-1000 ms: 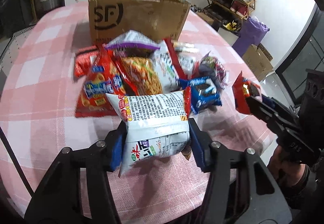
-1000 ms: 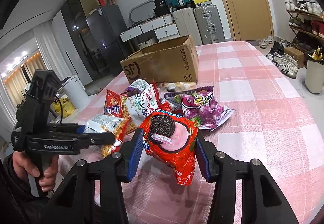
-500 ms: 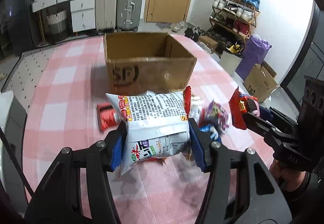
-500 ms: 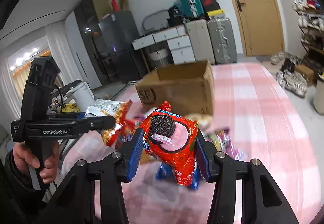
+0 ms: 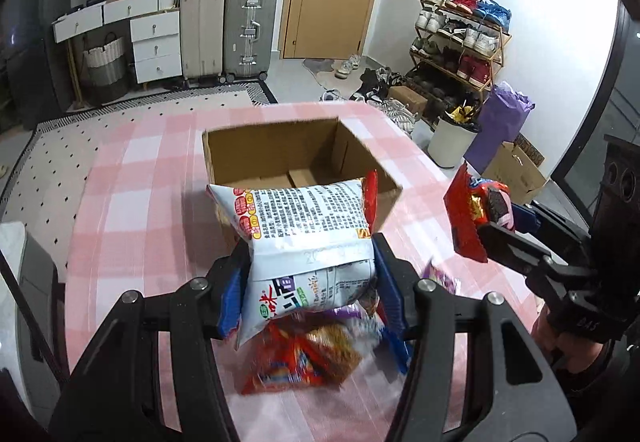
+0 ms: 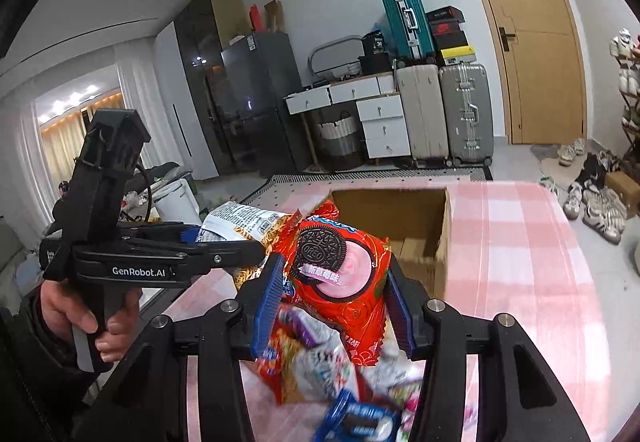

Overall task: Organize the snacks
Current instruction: 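Lift both held packets and carry them over the open cardboard box, then open the left gripper dropping the white bag while the right drops the red Oreo pack, then withdraw both open grippers from the box back toward the snack pile, then lower the right gripper onto the blue Oreo pack and close it, then grasp the red chip bag with the left gripper while the right holds the blue Oreo pack, then lift both held packets and carry them over the open cardboard box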

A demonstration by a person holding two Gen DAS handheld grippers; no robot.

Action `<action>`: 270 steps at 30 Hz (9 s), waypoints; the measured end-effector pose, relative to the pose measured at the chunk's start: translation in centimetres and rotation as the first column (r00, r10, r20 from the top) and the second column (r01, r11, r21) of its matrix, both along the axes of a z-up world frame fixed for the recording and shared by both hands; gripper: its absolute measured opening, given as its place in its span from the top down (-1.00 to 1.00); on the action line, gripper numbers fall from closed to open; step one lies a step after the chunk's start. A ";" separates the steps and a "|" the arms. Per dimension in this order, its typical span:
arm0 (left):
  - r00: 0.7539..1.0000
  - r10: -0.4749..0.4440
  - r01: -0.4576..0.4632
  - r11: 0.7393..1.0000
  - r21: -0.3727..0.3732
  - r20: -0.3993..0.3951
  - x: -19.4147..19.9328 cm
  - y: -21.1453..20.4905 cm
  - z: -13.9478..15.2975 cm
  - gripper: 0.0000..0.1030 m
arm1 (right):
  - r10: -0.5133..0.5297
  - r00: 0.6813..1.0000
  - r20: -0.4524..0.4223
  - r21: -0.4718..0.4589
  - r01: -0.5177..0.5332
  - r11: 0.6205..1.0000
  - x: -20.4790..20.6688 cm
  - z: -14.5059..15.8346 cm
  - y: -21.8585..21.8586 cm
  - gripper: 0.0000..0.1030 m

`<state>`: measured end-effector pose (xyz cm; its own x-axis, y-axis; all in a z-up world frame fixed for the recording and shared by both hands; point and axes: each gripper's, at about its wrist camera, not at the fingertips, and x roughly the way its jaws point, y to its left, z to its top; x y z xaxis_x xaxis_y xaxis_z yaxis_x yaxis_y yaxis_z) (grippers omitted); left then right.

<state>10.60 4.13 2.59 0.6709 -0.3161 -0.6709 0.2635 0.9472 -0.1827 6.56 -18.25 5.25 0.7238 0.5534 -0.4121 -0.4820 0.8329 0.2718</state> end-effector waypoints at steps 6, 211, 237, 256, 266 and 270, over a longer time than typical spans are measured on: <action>0.999 -0.019 0.017 0.999 -0.047 -0.042 4.8 0.8 1.5 -0.04 | -0.001 1.000 -0.009 -0.005 0.001 1.000 3.4 1.6 0.1 0.05; 0.938 0.217 -0.227 0.974 -0.008 -0.269 -1.4 2.1 -18.7 -0.97 | -0.126 0.947 -0.295 -0.181 0.074 0.981 -3.4 -13.2 1.6 0.06; 0.961 0.124 -0.129 0.992 -0.005 -0.248 0.2 1.2 -18.6 0.15 | -0.118 0.956 -0.268 -0.162 0.076 0.984 -4.7 -12.2 1.4 0.06; 0.981 0.115 -0.113 0.993 0.017 -0.156 -2.2 1.7 -15.1 0.15 | -0.115 0.964 -0.238 -0.151 0.080 0.985 -4.8 -10.8 1.7 0.06; 0.993 0.066 -0.063 0.997 0.032 -0.098 -2.1 0.6 -11.8 0.15 | -0.122 0.972 -0.201 -0.147 0.093 0.985 -4.4 -9.2 1.2 0.06; 0.995 0.035 -0.034 0.999 0.014 -0.090 -1.5 0.3 -10.3 0.15 | -0.119 0.977 -0.178 -0.141 0.094 0.986 -4.2 -8.0 0.9 0.06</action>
